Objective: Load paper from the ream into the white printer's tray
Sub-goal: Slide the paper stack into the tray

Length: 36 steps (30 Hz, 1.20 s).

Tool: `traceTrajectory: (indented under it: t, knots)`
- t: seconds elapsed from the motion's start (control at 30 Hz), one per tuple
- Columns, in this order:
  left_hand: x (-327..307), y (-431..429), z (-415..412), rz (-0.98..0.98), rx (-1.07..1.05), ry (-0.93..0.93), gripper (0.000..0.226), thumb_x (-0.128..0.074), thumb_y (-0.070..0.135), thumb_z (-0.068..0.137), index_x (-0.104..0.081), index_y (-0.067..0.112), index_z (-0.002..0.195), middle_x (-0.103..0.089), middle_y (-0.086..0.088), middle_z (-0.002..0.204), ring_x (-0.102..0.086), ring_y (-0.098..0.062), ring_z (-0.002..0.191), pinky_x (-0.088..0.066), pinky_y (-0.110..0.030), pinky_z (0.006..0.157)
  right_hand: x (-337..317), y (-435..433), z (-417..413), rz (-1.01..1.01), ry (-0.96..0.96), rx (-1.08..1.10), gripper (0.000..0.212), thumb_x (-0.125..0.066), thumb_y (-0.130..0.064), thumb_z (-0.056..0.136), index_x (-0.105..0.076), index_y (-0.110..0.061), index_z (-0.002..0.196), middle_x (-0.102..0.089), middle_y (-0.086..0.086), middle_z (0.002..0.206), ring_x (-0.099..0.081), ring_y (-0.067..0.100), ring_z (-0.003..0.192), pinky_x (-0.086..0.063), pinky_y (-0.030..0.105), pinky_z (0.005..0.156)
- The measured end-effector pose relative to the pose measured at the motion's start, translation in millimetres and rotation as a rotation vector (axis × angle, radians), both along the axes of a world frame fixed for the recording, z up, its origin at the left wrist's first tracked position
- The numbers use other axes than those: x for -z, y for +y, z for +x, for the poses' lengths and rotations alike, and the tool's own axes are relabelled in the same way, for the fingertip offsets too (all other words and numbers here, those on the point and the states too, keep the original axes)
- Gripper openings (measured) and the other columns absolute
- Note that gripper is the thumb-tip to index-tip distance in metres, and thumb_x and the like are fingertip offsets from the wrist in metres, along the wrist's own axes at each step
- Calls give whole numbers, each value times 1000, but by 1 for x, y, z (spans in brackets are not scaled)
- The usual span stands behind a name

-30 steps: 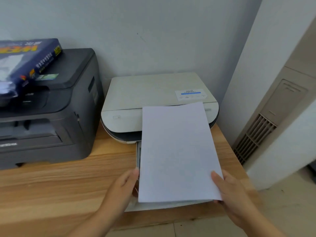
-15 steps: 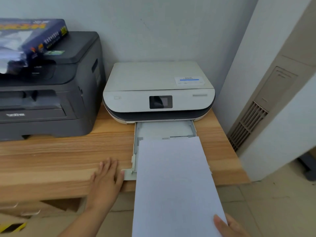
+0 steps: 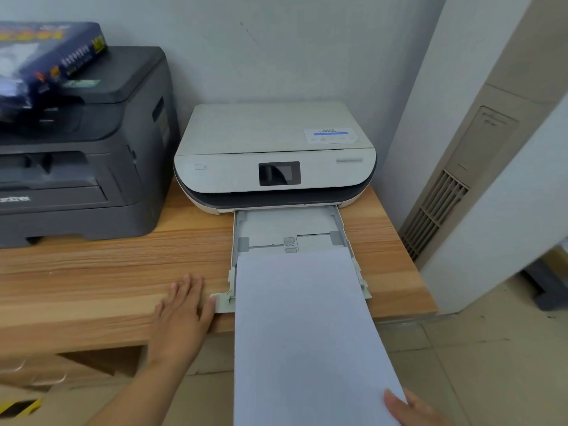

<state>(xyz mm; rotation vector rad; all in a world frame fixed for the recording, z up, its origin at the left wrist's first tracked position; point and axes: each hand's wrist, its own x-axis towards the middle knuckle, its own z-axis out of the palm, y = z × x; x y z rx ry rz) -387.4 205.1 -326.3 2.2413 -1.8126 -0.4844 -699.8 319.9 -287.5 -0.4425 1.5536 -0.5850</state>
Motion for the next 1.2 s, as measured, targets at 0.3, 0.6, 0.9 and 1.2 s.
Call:
traceTrajectory:
  t: [0.3, 0.6, 0.9, 1.2]
  knots:
    - [4, 1, 1, -9, 5, -6, 57, -20, 46, 94, -10, 25, 147, -6, 4, 158, -1, -16, 145, -7, -39, 117, -4, -1, -13, -86, -183, 146, 18, -51, 2, 90, -66, 1, 81, -71, 6, 55, -67, 15, 45, -45, 14, 32]
    - [2, 2, 0, -14, 1, -21, 57, -20, 46, 95, -9, 26, 147, -6, 4, 158, -1, -16, 145, -6, -38, 117, -2, 9, -16, -169, -117, 77, 28, -52, 9, 88, -69, -2, 69, -69, 6, 49, -64, 12, 37, -41, 13, 30]
    - [2, 2, -1, -16, -6, -15, 56, -22, 45, 95, -11, 26, 147, -7, 5, 158, -2, -16, 145, -6, -38, 117, 8, 9, -2, -182, -37, 68, 35, -54, -2, 90, -71, -9, 60, -70, 1, 50, -66, 17, 56, -49, 19, 45]
    - [2, 1, 0, -17, -2, -18, 57, -21, 45, 95, -10, 25, 147, -6, 4, 158, -2, -16, 145, -6, -38, 117, 5, 0, 0, -138, 27, 59, 15, -60, -15, 88, -72, -13, 78, -74, 1, 66, -65, 21, 78, -44, 25, 62]
